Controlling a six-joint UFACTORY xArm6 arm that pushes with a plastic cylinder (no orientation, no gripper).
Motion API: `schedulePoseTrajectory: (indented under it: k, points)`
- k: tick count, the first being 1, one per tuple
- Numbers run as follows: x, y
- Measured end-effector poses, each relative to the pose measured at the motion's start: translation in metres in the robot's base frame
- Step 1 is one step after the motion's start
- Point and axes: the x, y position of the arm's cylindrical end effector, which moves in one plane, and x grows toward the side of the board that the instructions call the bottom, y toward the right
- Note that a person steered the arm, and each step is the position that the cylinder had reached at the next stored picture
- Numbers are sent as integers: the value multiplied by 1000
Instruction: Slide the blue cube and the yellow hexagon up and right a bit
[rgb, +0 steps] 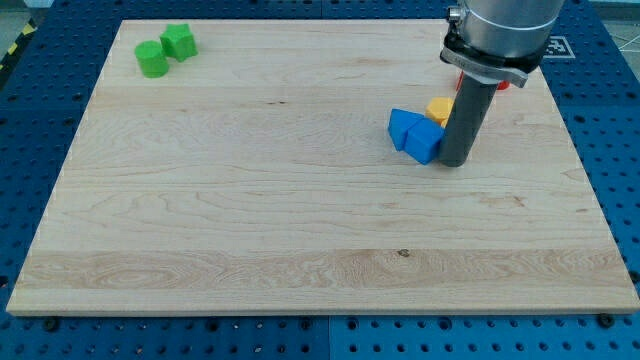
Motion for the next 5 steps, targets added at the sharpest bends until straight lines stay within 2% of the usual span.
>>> schedulePoseTrajectory:
  k: [2,3,4,5]
  points:
    - [-23,3]
    - [-21,3]
    - [15,2]
    - [70,8]
